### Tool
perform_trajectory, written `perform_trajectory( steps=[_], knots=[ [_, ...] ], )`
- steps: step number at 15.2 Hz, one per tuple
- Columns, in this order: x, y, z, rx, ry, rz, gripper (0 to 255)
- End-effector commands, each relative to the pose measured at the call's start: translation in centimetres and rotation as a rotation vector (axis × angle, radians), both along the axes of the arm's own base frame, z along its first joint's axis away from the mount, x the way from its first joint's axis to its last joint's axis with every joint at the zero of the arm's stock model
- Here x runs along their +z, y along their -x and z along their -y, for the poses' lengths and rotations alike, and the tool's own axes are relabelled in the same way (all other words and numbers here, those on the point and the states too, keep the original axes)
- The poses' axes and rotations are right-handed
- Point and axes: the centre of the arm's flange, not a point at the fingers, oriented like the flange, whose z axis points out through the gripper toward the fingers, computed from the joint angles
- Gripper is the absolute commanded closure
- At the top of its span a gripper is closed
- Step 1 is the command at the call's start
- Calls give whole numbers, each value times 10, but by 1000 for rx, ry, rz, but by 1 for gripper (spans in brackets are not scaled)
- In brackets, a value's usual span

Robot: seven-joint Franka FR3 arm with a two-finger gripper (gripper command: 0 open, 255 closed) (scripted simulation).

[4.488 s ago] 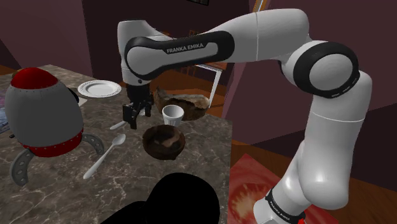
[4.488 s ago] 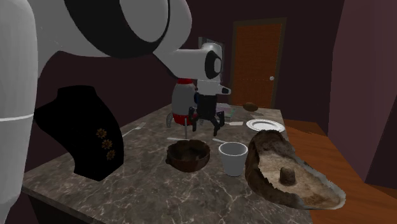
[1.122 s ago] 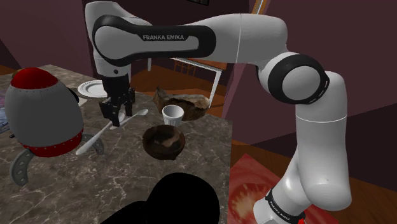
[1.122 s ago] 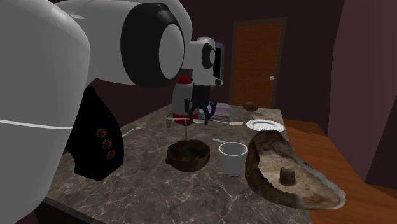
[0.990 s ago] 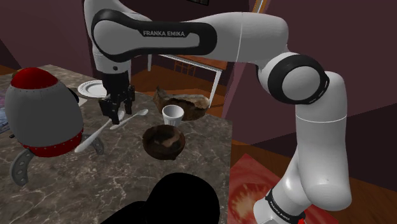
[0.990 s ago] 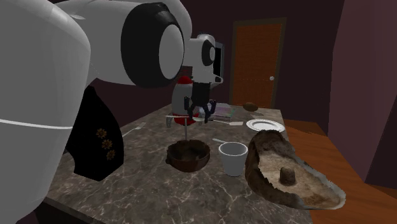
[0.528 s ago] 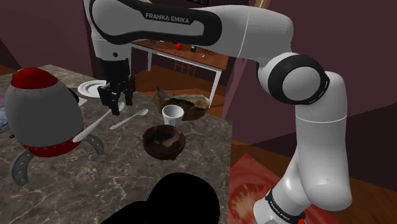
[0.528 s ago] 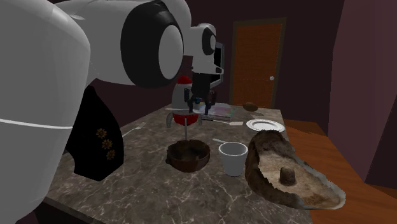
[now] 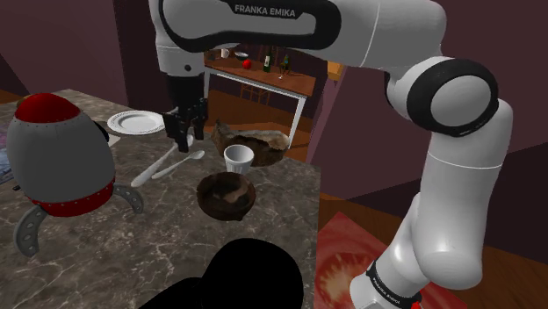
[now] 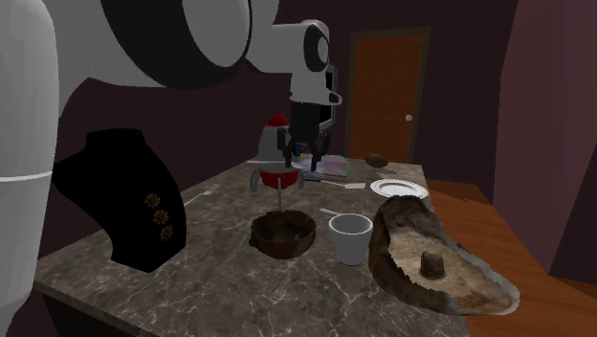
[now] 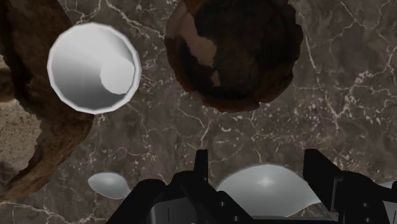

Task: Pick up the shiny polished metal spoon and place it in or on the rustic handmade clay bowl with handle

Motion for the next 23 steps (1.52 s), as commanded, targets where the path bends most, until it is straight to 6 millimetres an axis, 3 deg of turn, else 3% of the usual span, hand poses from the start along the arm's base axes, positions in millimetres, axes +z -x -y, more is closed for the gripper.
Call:
perform_trajectory(
  steps=[1, 11, 23],
  knots=[
    [1, 16, 22, 0, 0, 0, 255],
    [6, 90, 134, 0, 0, 0, 255],
    [-57, 90, 133, 0, 0, 0, 255]
  ],
)
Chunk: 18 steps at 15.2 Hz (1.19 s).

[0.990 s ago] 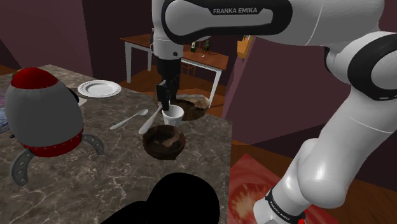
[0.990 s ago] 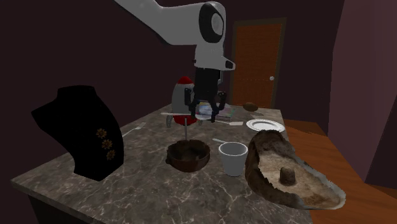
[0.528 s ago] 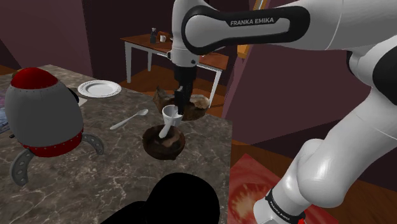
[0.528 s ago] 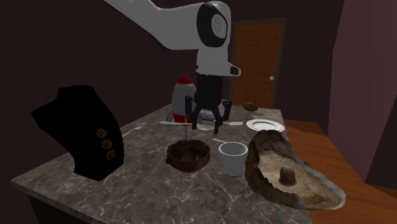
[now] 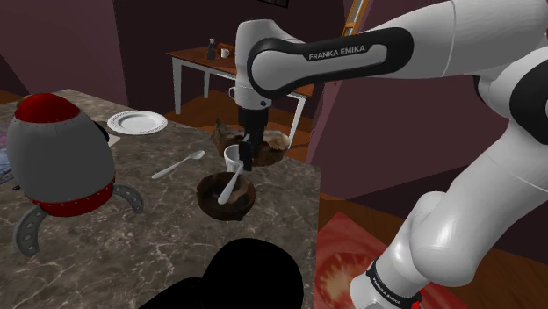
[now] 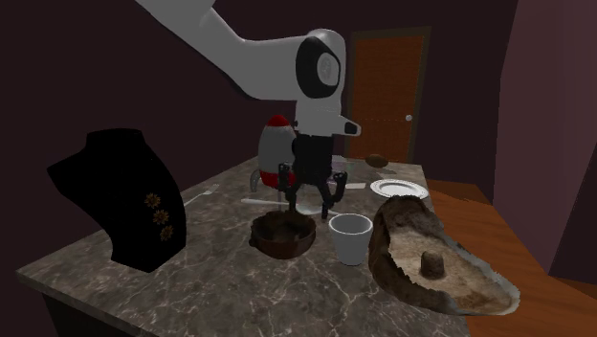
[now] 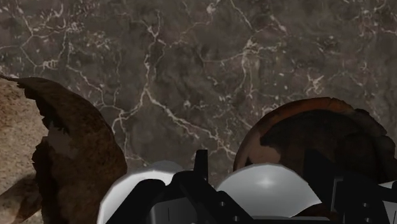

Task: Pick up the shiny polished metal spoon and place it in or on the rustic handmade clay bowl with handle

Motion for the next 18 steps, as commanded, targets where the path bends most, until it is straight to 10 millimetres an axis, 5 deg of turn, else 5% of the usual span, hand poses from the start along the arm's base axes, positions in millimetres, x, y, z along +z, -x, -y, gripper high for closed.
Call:
perform_trajectory(
  steps=[1, 11, 12, 17, 18],
  knots=[
    [-11, 0, 1, 0, 0, 0, 255],
    [-21, 0, 1, 0, 0, 0, 255],
    [-21, 0, 1, 0, 0, 0, 0],
    [-21, 0, 1, 0, 0, 0, 0],
    [-8, -2, 0, 0, 0, 0, 0]
  ],
)
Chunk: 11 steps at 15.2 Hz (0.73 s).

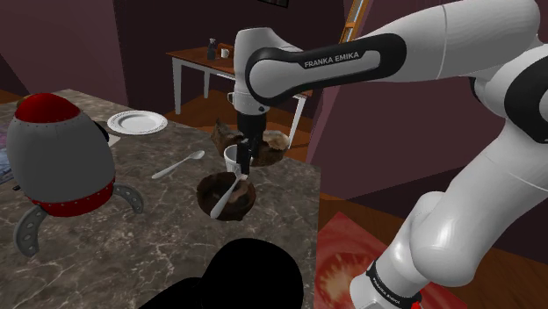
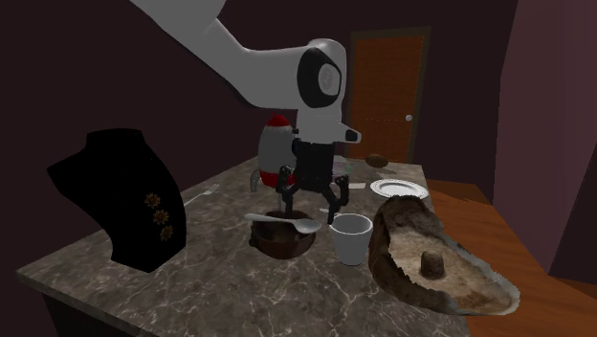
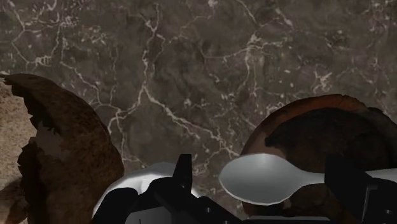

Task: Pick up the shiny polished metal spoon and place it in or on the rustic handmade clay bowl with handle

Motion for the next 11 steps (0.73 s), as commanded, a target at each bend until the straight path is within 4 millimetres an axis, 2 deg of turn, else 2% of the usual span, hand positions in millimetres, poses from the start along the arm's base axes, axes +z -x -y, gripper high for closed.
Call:
perform_trajectory(
  steps=[1, 3, 11],
  knots=[
    [19, -1, -1, 0, 0, 0, 0],
    [43, -5, -2, 0, 0, 0, 0],
    [43, -5, -2, 0, 0, 0, 0]
  ],
)
